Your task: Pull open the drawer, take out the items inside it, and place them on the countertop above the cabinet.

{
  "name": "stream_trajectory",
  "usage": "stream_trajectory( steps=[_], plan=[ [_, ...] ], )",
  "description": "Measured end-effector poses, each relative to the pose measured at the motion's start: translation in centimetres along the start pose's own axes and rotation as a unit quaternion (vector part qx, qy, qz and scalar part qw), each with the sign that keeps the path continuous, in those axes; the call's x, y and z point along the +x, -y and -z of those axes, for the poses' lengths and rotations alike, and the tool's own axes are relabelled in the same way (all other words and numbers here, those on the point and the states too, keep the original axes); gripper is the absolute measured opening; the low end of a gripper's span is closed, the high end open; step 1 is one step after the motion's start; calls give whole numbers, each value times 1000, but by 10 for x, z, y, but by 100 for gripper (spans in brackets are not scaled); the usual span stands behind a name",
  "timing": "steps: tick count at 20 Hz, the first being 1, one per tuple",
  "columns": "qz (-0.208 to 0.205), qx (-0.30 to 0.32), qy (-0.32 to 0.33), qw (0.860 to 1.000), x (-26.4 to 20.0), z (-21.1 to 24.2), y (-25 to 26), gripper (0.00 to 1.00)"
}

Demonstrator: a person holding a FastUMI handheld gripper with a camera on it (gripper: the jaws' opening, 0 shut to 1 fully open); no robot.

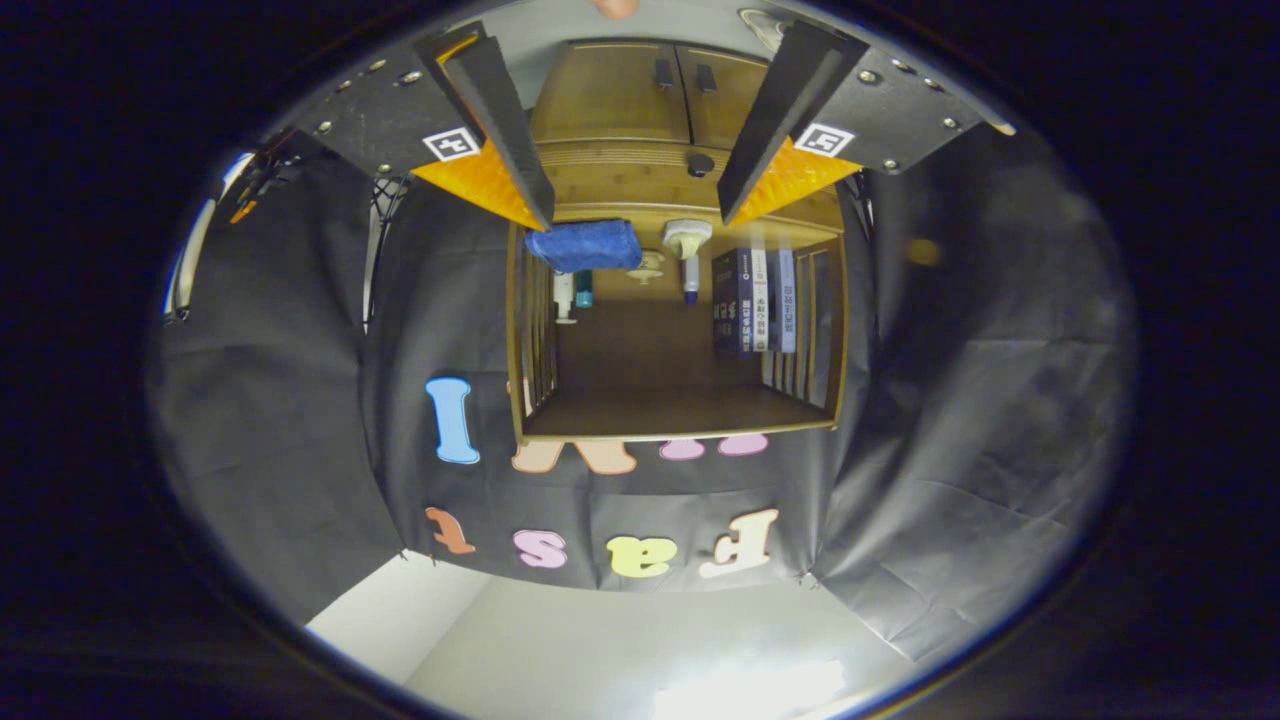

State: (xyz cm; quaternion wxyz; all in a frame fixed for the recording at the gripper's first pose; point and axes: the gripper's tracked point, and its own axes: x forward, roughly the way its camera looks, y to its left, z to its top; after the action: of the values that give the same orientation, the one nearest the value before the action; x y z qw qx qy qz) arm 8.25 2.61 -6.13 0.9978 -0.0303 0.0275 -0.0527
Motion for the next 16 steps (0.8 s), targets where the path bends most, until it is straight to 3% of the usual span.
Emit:
stream_trajectory(
  steps=[16],
  plan=[
    [19, -3, 4, 1000, 1, 3, 11, 98]
  ],
)
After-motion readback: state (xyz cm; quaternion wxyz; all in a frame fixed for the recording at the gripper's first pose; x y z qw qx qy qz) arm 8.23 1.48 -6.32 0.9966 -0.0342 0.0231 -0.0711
